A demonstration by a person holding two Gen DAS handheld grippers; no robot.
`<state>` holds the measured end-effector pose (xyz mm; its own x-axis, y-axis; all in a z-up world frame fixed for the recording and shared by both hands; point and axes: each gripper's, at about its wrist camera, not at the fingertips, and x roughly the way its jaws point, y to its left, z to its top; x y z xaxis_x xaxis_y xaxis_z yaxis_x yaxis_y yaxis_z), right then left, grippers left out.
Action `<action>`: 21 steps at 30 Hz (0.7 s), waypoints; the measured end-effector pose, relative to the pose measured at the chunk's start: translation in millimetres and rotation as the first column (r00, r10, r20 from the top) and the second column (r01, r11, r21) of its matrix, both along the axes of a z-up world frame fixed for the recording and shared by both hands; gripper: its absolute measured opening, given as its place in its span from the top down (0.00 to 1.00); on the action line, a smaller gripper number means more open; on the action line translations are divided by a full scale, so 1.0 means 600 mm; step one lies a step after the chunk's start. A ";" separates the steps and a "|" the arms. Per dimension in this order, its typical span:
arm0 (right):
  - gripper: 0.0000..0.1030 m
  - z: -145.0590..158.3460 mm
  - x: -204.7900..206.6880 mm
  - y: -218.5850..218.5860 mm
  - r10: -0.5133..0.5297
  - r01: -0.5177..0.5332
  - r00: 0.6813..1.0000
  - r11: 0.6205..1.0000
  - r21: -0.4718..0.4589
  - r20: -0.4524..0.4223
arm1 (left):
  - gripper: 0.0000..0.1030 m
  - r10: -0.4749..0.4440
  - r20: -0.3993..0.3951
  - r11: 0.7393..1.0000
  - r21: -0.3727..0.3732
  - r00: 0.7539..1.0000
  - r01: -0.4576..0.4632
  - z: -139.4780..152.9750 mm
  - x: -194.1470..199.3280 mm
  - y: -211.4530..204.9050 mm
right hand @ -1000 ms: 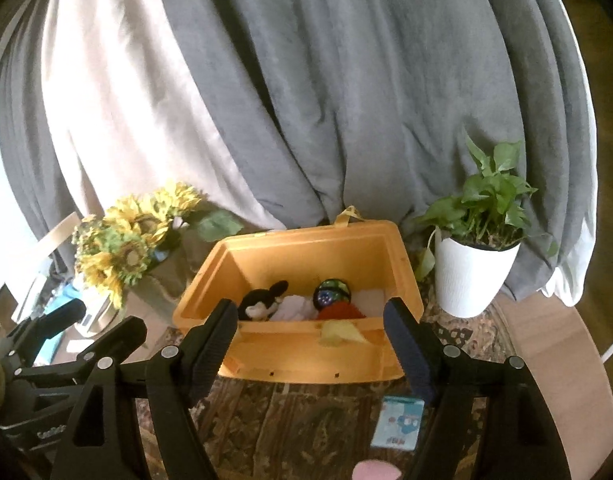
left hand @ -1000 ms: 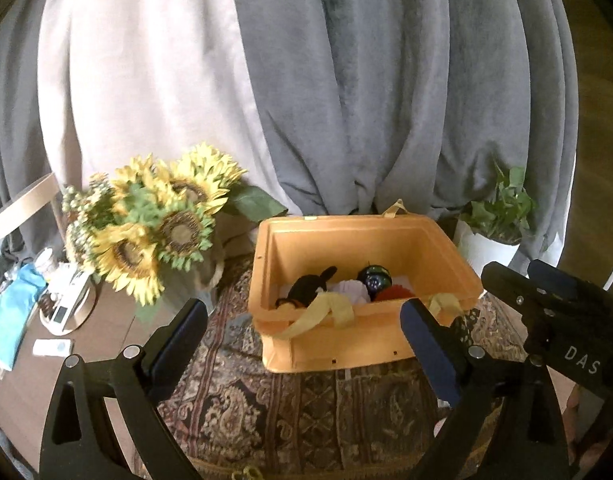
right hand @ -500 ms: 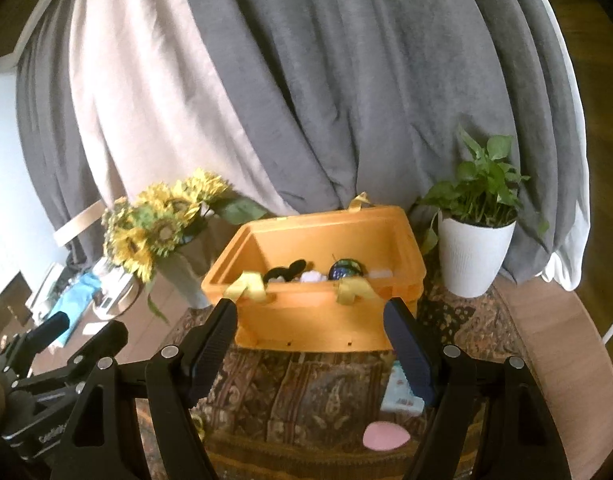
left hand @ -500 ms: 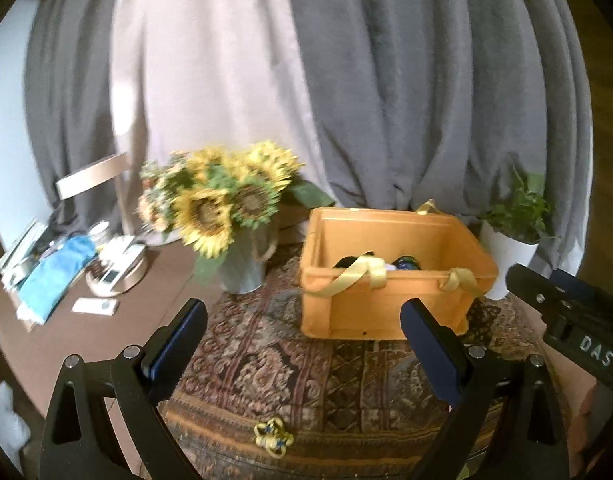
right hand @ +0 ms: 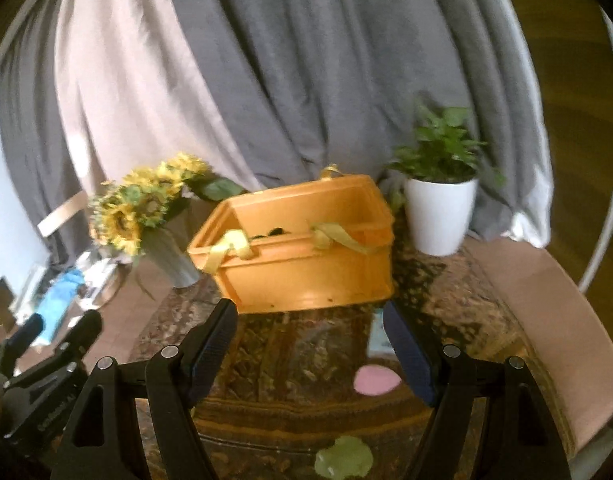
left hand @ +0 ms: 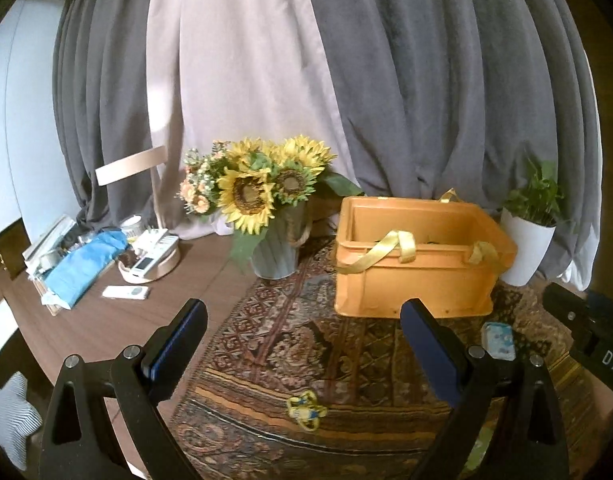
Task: Organize soft objects
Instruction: 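Pull both tools back away from the crate, then lower the left tool to the yellow minion toy while the right tool reaches the green frog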
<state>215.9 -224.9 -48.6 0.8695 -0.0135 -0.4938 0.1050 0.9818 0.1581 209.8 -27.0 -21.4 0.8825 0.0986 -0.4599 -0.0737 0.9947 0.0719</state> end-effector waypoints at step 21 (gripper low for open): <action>0.26 -0.135 -0.080 0.063 -0.362 0.361 0.927 0.932 -0.033 -0.098 | 0.04 -0.197 -0.162 0.979 0.020 0.967 0.203 -0.160 0.024 0.055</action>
